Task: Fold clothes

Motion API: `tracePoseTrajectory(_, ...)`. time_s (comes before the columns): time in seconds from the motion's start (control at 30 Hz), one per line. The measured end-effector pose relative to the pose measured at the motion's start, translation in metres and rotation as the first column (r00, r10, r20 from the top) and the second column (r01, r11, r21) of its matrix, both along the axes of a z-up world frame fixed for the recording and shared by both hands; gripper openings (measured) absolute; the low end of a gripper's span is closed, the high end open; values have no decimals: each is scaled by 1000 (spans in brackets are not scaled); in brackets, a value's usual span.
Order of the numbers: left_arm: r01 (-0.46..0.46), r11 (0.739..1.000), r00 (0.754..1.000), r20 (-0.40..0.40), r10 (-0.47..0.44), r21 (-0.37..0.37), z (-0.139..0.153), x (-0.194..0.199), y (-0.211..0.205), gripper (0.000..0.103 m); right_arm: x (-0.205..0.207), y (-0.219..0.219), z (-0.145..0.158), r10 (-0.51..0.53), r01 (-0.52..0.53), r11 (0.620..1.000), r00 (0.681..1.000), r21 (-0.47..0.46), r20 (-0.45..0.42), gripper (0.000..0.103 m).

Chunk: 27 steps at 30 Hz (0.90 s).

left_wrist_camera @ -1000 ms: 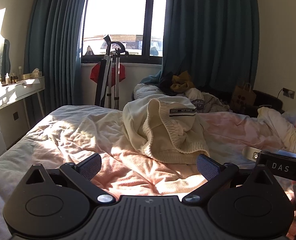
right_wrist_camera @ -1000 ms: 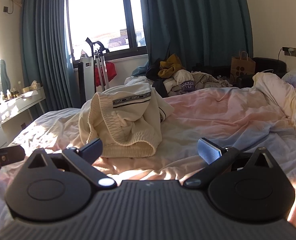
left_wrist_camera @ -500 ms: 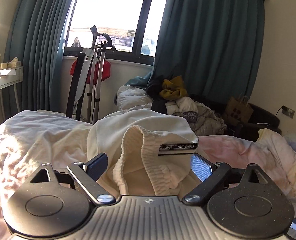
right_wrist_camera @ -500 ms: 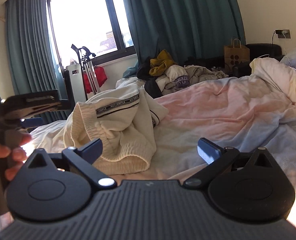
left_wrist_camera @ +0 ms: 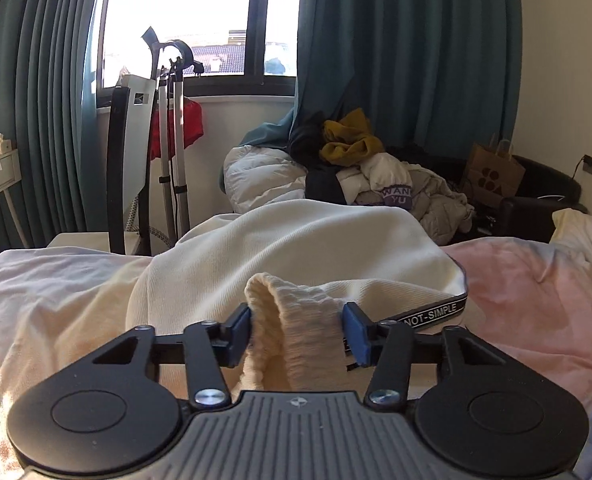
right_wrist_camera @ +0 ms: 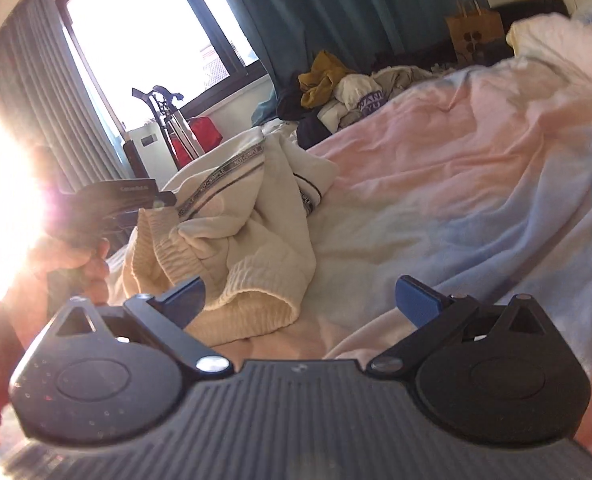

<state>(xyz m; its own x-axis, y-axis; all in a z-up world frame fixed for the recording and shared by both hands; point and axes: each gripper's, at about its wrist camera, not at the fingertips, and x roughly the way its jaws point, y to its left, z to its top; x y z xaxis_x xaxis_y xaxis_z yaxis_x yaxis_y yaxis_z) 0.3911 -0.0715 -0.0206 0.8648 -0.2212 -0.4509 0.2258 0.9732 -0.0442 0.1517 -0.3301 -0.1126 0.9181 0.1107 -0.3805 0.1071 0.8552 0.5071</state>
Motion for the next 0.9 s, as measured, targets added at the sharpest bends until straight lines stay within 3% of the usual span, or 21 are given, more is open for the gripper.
tracePoseTrajectory(0.03, 2, 1000, 1000, 9, -2, -19, 6, -9, 1, 35, 1, -1, -2, 6, -6, 1000, 1000, 25, -7, 103)
tracePoseTrajectory(0.07, 4, 999, 1000, 18, -4, -37, 12, -18, 3, 14, 2, 0, -3, 9, -9, 999, 1000, 35, -11, 103)
tracePoseTrajectory(0.2, 74, 996, 994, 83, -69, -58, 44, -79, 17, 12, -6, 6, 0, 24, -24, 1000, 1000, -16, -7, 103)
tracePoseTrajectory(0.43, 49, 986, 985, 169, -21, -162, 96, -197, 77, 10, -28, 14, 18, 137, -139, 990, 989, 22, 54, 103)
tracePoseTrajectory(0.63, -78, 959, 984, 135, 118, -274, 75, -263, 152, 10, -46, 24, 22, 197, -201, 975, 979, 92, 42, 103)
tracePoseTrajectory(0.77, -199, 913, 974, 32, 225, -357, 40, -262, 198, 11, -45, 38, 11, 238, -235, 958, 971, 166, 1, 103)
tracePoseTrajectory(0.9, -240, 864, 966, -17, 260, -442, 28, -256, 227, 11, -37, 52, -2, 285, -275, 938, 958, 210, -20, 103)
